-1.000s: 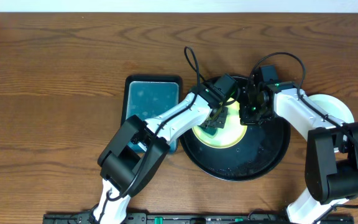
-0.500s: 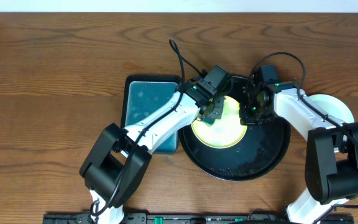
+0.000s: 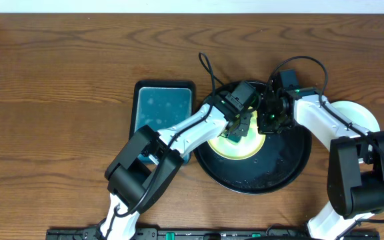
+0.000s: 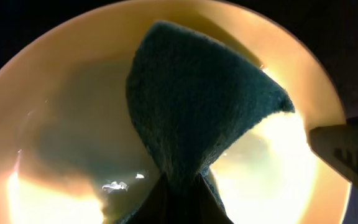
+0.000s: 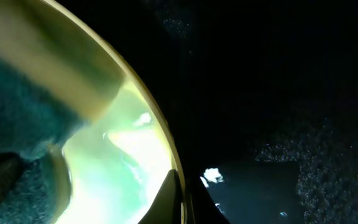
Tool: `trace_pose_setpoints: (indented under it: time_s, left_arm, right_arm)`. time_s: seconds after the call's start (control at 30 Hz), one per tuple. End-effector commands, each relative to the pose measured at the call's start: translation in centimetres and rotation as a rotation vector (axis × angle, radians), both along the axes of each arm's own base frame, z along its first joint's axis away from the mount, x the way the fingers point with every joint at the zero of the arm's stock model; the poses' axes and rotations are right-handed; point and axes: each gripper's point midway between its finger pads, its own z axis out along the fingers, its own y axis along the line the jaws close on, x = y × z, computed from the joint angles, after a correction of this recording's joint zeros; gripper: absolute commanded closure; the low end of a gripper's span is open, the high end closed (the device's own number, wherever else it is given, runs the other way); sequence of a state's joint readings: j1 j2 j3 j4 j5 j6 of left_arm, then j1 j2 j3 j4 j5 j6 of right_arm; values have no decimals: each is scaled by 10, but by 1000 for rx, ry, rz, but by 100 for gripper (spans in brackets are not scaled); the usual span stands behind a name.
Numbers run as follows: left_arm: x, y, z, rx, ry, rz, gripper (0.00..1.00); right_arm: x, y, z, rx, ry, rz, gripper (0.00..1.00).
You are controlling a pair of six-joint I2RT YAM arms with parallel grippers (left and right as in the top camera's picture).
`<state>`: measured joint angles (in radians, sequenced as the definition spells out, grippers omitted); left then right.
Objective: Clean dirty plates on tray and stack at the side
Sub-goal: 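Scrub the yellow plate with the sponge in the left gripper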
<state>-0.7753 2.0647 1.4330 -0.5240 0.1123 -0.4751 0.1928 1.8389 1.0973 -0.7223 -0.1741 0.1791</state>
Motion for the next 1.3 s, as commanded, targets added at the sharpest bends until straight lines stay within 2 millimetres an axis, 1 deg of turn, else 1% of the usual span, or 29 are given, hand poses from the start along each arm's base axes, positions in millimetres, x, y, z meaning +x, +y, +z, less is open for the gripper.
trace_pose_setpoints:
  time_s: [0.0, 0.1, 0.17, 0.27, 0.37, 0.57, 0.63, 0.7, 0.83, 0.9, 1.03, 1.13, 1.27]
  left_arm:
    - [-17, 35, -29, 170, 65, 26, 93]
    - [-22, 59, -30, 282, 69, 40, 93]
    - [-23, 70, -29, 332, 67, 47, 93]
    - [-20, 75, -20, 352, 38, 55, 93]
    - [-13, 69, -3, 306, -5, 62, 93]
    - [9, 47, 45, 154, -138, 103, 92]
    - [13, 40, 53, 108, -160, 117, 93]
    - [16, 30, 56, 58, -165, 109, 92]
    - [15, 7, 49, -29, -135, 74, 92]
    - [12, 4, 42, -25, -119, 67, 93]
    - [3, 8, 21, 22, -74, 59, 93]
    - [-4, 15, 6, 66, -31, 58, 93]
    - [-12, 24, -1, 109, 8, 58, 92]
  right_arm:
    - [-5, -10, -7, -40, 19, -11, 99]
    - [-5, -10, -7, -40, 19, -10, 99]
    - [-5, -10, -7, -40, 19, -10, 99]
    - [-5, -10, -7, -40, 19, -10, 99]
    - [-5, -10, -7, -40, 19, -10, 99]
    - [-4, -10, -7, -40, 18, -10, 99]
    - [-4, -10, -7, -40, 18, -10, 99]
    - [-4, -10, -7, -40, 18, -11, 99]
    - [-4, -10, -7, -40, 18, -10, 99]
    - [-4, -10, -7, -40, 18, -11, 99]
    - [-5, -10, -7, -40, 19, -10, 99]
    - [-5, -10, -7, -40, 19, -10, 99]
    - [-5, -10, -7, -40, 19, -10, 99]
